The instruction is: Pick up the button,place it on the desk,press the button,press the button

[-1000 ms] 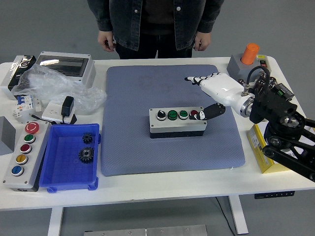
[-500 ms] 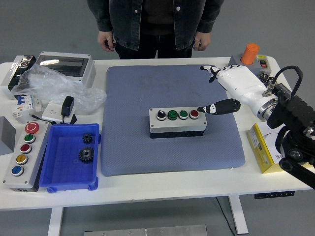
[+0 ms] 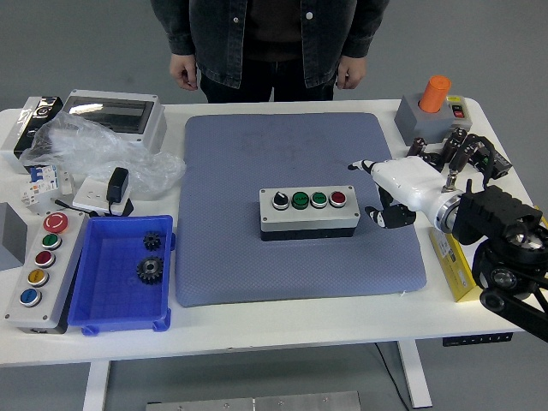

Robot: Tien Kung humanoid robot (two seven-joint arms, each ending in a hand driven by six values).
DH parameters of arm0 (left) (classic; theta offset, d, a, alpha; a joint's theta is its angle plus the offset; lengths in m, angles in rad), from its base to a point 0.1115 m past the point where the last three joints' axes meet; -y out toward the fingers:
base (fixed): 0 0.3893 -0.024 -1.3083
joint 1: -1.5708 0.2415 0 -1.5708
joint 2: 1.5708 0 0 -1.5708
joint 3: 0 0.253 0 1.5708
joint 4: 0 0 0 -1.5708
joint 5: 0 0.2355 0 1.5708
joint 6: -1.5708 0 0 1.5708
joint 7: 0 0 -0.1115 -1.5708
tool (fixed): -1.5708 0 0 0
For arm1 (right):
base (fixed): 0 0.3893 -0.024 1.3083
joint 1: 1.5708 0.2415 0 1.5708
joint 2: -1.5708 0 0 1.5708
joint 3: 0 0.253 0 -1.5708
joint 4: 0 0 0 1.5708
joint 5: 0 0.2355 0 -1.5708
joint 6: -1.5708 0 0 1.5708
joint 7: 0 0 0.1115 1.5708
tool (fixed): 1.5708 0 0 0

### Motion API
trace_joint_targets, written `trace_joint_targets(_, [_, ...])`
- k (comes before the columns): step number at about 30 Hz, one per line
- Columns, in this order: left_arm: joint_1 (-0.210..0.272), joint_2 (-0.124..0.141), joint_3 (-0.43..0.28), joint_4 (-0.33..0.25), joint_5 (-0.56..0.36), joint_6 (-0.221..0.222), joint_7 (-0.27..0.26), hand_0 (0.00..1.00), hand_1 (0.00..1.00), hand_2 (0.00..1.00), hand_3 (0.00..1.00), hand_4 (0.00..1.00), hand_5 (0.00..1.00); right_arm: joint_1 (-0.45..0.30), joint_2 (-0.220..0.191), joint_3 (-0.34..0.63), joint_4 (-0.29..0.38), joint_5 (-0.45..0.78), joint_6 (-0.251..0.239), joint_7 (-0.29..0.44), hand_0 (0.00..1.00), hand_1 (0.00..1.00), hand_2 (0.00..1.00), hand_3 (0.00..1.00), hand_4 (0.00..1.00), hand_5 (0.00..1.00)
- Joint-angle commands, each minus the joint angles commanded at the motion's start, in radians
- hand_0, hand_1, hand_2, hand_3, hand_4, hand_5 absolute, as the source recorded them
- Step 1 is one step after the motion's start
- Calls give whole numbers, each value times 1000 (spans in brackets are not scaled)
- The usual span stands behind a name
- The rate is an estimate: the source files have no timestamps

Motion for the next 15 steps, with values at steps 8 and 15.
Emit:
trace_joint_targets(8, [0, -1, 0, 0, 0, 0, 0, 705, 750, 674, 677, 690, 470, 15, 5, -45, 6, 11, 6, -3, 392, 319, 225, 901, 437, 2])
trace_joint_targets(15, [-1, -1, 0, 0, 0, -1, 0, 704, 751, 675, 677, 690, 472, 24, 11, -72, -2, 14, 2, 0, 393, 318, 222, 899, 430, 2])
